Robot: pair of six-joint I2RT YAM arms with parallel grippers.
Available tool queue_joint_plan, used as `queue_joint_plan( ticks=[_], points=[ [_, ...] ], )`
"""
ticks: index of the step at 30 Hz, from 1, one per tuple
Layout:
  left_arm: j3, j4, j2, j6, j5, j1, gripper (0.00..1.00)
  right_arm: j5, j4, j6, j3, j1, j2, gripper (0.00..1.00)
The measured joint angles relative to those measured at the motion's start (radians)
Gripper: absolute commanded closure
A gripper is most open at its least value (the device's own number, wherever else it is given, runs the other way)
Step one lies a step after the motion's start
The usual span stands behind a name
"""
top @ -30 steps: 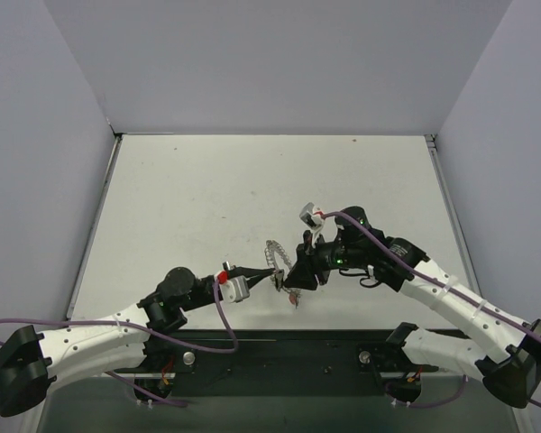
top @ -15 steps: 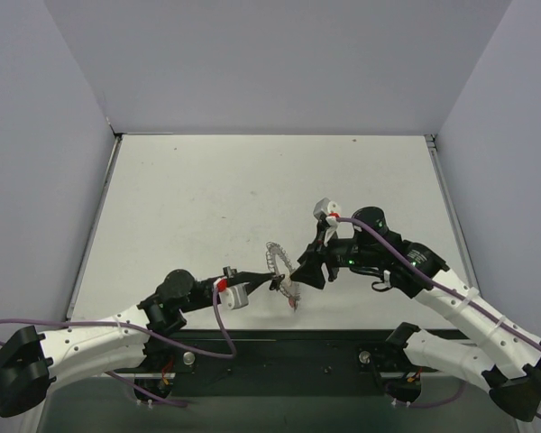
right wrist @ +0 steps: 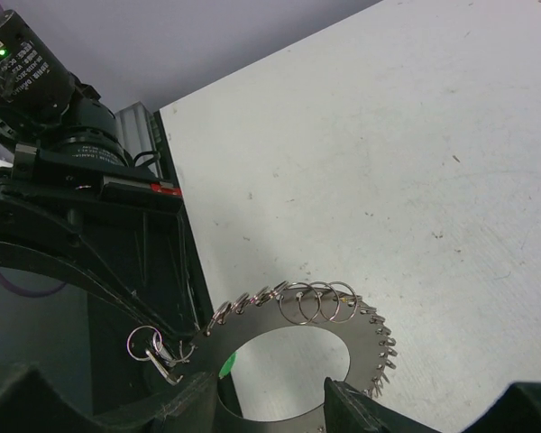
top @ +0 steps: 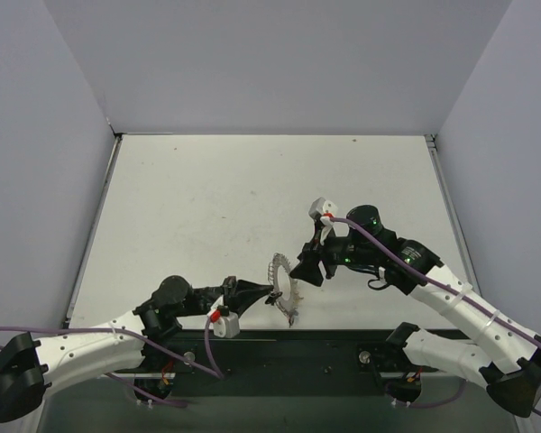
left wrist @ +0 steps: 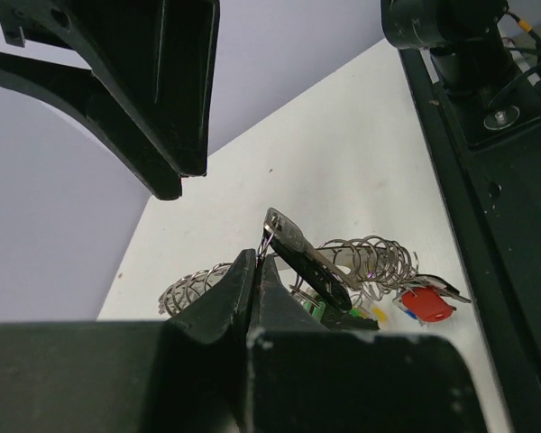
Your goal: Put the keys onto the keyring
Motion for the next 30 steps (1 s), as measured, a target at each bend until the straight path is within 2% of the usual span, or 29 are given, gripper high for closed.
queue_joint_plan(
  ticks=[8,13,21,30],
  points=[
    [-0.006,-0.036,-0.022,0.146,0.028,-0.002,1.0,-0.046,0.003,-0.011,0.0,0.0,0.005,0.51],
    [-0.021,-0.022,-0.021,0.162,0.041,-0.002,1.0,-0.057,0.006,-0.023,0.0,0.002,0.013,0.51],
    [-0.05,0.129,0.051,0.051,0.044,-0.002,1.0,0.026,0.061,-0.041,-0.053,0.023,-0.018,0.51],
    [-0.05,0.371,0.187,-0.121,0.031,-0.002,1.0,0.215,0.122,-0.048,-0.097,0.139,-0.04,0.53]
  ],
)
